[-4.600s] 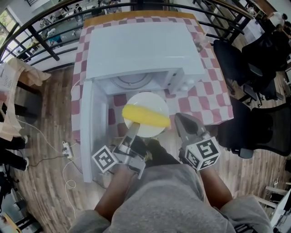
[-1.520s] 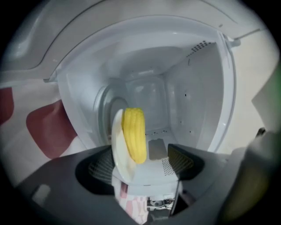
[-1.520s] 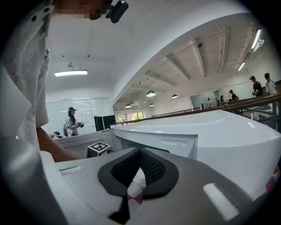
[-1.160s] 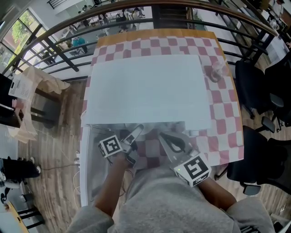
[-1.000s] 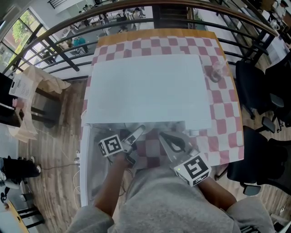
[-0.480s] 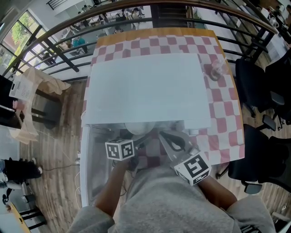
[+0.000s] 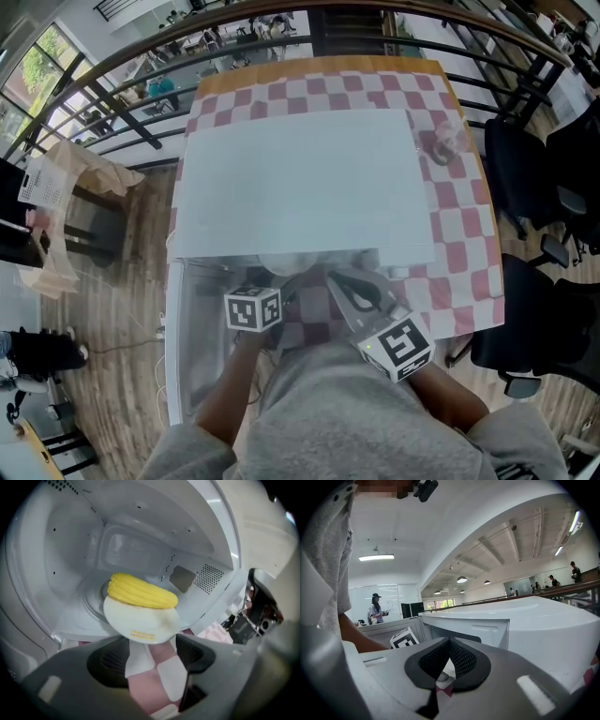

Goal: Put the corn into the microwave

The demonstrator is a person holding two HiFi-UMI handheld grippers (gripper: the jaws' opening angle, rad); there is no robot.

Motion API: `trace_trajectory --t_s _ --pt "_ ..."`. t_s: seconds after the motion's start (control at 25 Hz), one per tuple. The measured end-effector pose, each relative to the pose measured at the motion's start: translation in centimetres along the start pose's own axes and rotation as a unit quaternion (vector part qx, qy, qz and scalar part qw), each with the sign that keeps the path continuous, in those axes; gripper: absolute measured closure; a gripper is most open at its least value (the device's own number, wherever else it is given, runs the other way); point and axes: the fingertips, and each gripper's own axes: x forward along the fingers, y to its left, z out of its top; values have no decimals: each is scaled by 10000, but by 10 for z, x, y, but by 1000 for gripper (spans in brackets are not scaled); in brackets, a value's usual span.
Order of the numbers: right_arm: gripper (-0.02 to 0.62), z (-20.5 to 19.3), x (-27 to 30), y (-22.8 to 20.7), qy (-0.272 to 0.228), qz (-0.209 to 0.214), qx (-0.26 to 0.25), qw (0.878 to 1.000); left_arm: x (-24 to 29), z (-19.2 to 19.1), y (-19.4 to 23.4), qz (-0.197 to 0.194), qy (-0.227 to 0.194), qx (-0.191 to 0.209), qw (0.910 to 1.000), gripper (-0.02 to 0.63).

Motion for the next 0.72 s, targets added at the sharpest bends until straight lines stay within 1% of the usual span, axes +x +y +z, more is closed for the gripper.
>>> trace_trajectory --t_s 0.12,0.24,0.32,0.36,0.4,0.44,0.48,0.6,0.72 --pt "597 -1 -1 -1 -3 -12 25 10000 0 -1 -1 105 25 146 9998 304" --pt "597 -2 -1 -2 11 -24 18 10000 4 1 2 203 24 -21 9998 328" --pt "597 -2 0 -2 20 -24 18 10000 3 2 9 409 22 -184 9990 384" --pt "597 -3 0 -2 20 -24 19 10000 2 4 13 532 5 -239 9983 427" --pt "597 -3 0 -2 24 -25 19 10000 1 5 17 647 -12 -270 9975 504" --pt "597 -3 1 -2 31 -26 15 10000 0 6 21 741 -10 -287 9968 548" --pt "597 -3 1 -2 40 -27 10 10000 -1 7 23 804 9 -300 9963 572" --pt "597 -2 3 -1 71 -19 -8 10000 -2 8 26 829 45 -340 9960 578" --pt "597 -2 3 0 62 -5 -36 10000 -5 10 25 798 20 -467 9957 581"
